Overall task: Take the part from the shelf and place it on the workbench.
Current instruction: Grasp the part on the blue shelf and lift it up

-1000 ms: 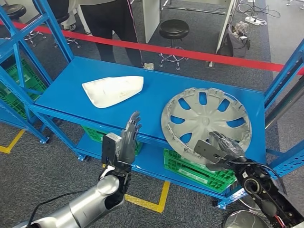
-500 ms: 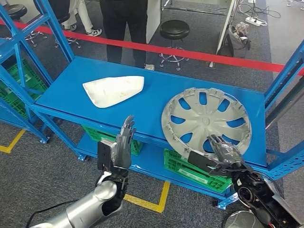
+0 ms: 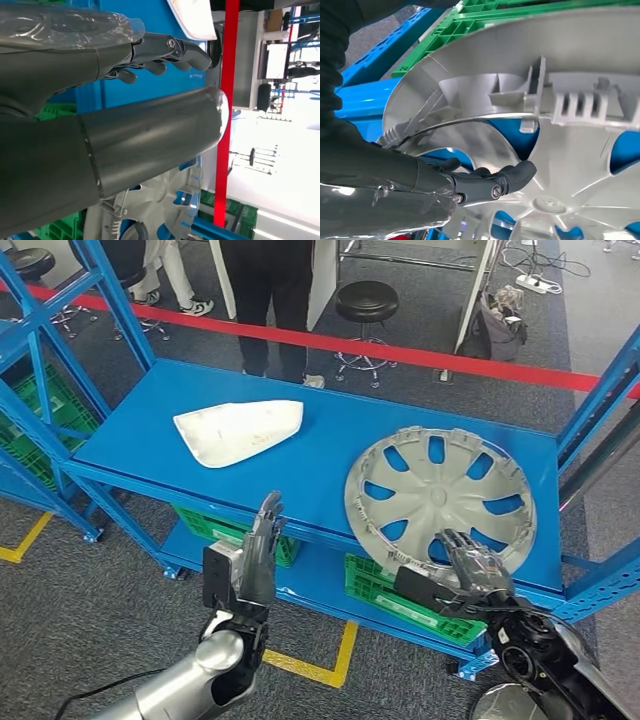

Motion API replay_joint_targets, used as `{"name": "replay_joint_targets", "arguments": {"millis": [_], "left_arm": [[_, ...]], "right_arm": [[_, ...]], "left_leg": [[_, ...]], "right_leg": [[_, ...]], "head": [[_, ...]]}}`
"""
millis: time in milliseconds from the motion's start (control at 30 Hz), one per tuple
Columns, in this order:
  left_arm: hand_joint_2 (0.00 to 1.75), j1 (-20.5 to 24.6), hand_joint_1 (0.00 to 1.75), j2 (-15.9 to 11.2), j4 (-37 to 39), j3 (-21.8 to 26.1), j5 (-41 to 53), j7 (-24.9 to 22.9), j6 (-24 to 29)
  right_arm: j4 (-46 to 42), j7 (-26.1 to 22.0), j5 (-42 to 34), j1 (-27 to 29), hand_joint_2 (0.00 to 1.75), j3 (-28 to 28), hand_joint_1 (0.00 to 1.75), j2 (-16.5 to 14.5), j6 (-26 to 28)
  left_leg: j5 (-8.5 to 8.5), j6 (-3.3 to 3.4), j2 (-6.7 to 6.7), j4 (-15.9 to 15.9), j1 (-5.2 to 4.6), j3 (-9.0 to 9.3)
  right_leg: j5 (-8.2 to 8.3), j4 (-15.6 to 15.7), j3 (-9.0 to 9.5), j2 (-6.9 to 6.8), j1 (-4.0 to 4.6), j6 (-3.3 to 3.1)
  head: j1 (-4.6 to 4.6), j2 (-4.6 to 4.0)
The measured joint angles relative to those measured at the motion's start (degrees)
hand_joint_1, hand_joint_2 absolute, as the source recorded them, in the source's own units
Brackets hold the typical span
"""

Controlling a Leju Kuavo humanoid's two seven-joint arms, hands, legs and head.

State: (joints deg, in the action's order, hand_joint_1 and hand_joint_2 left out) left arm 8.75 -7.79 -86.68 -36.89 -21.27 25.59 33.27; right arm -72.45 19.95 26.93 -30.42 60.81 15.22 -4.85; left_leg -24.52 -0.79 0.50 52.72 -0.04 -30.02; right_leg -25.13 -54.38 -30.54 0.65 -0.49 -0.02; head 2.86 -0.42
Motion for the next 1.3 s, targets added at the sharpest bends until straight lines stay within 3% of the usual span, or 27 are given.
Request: {"name": "replay_joint_targets", "arguments": {"millis": [467, 533, 600, 667, 733, 867, 1300], "left_arm": [[0.0, -1.72, 0.0, 0.43, -0.05, -0.01, -2.25, 1.15, -2.95], [0.0, -2.01, 0.0, 0.52, -0.01, -0.05, -2.44, 1.31, -3.29], [0.0, -2.1, 0.0, 0.58, 0.04, -0.13, -2.51, 1.42, -3.56], [0.0, -2.11, 0.0, 0.6, 0.07, -0.18, -2.54, 1.44, -3.72], [0.0, -2.11, 0.0, 0.6, 0.07, -0.18, -2.54, 1.44, -3.72], [0.0, -2.11, 0.0, 0.63, 0.09, -0.19, -2.57, 1.46, -3.84], [0.0, -2.01, 0.0, 1.51, 1.42, -0.45, -2.94, 1.57, -6.28]], "right_arm": [[-5.28, 3.19, 0.99, 4.35, 1.75, -1.3, 0.01, 3.44, 0.1], [-6.1, 3.39, 1.09, 4.99, 1.75, -1.6, 0.25, 4.02, 0.09], [-6.69, 3.51, 1.1, 5.43, 1.75, -1.79, 0.98, 4.41, 0.09], [-6.91, 3.59, 1.09, 5.58, 1.75, -1.86, 1.48, 4.54, 0.09], [-6.91, 3.59, 1.09, 5.58, 1.75, -1.86, 1.48, 4.54, 0.09], [-7.06, 3.62, 1.06, 5.66, 1.75, -1.89, 1.75, 4.62, 0.1], [-12.52, 5.0, 1.49, 10.41, 1.75, -5.0, 1.75, 7.05, 1.77]], "left_leg": [[-0.06, 0.1, 0.02, 0.0, 0.01, 0.08], [-0.07, 0.11, 0.01, 0.0, 0.01, 0.09], [-0.08, 0.12, 0.01, 0.0, 0.01, 0.11], [-0.08, 0.12, 0.01, 0.0, 0.01, 0.13], [-0.08, 0.12, 0.01, 0.0, 0.01, 0.13], [-0.08, 0.12, 0.01, 0.0, 0.01, 0.13], [-0.16, 0.25, 0.02, 0.06, 0.01, 0.15]], "right_leg": [[-0.03, 0.13, 0.16, 0.0, 0.0, 0.05], [-0.04, 0.16, 0.2, 0.0, 0.0, 0.05], [-0.04, 0.18, 0.23, 0.0, 0.0, 0.06], [-0.04, 0.19, 0.24, 0.0, 0.0, 0.06], [-0.04, 0.19, 0.24, 0.0, 0.0, 0.06], [-0.04, 0.19, 0.25, 0.0, 0.0, 0.06], [-0.06, 0.22, 0.33, -0.02, -0.03, 0.12]], "head": [[-0.01, 0.0], [-0.01, 0.0], [0.0, 0.0], [0.01, 0.0], [0.01, 0.0], [-0.01, 0.0], [-0.01, 0.0]]}}
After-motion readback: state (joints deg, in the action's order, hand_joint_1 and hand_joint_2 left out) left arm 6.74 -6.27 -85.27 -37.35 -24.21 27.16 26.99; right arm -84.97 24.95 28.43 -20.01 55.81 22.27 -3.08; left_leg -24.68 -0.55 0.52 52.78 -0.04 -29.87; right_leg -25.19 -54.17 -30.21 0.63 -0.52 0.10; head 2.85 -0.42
